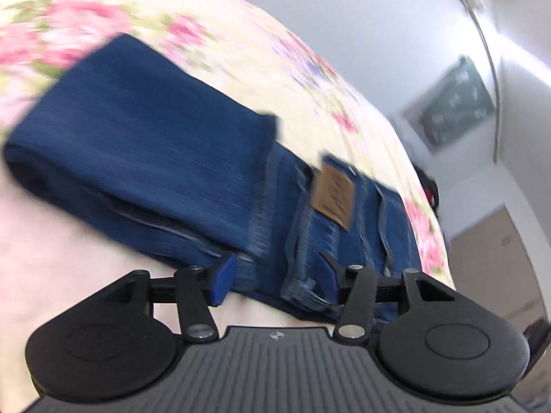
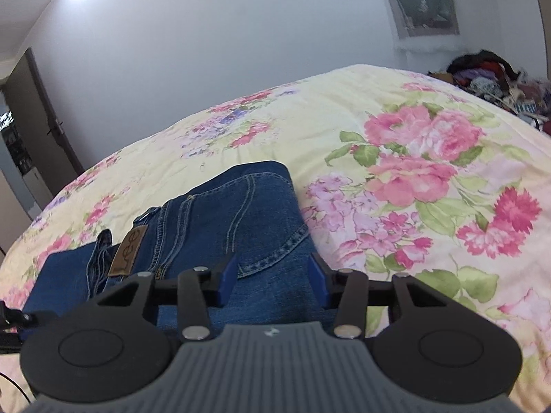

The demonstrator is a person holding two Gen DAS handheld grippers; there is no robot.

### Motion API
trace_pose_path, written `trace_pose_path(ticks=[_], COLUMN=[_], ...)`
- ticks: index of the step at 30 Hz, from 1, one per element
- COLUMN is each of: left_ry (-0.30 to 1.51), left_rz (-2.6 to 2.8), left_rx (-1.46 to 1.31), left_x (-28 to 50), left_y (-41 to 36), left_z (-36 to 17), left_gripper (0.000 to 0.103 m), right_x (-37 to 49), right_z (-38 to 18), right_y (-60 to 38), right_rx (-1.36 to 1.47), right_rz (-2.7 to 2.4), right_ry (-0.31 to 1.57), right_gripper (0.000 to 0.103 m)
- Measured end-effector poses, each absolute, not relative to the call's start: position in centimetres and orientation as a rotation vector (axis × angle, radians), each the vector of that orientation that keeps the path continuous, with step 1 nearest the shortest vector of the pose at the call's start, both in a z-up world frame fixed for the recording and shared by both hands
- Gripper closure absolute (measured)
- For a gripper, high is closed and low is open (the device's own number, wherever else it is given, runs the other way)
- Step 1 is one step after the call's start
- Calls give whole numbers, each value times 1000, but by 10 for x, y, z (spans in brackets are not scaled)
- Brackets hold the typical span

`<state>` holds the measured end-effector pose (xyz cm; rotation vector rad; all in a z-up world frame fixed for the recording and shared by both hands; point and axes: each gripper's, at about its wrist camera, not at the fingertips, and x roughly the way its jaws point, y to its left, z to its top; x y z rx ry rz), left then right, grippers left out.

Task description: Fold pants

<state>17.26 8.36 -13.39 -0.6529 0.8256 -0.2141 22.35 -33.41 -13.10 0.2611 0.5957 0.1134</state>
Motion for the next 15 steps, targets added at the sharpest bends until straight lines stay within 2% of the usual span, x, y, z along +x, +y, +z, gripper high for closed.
trace_pose_path(ticks=[8, 11, 15], left_ry=[773, 750, 737], left_rz=[-39, -13, -1], left_rx=[-846, -884, -895], left_x=[154, 148, 139], left_y=[163, 180, 200], left_z=[-147, -146, -147], left_gripper=[40, 39, 37], right_x=[216, 229, 261], right_z=[-111, -114, -128], right_y=[-266, -221, -157], right_rx=[148, 214, 269], right_rz=[343, 467, 588], right_ry=[556, 630, 818], right_gripper=[60, 60, 60])
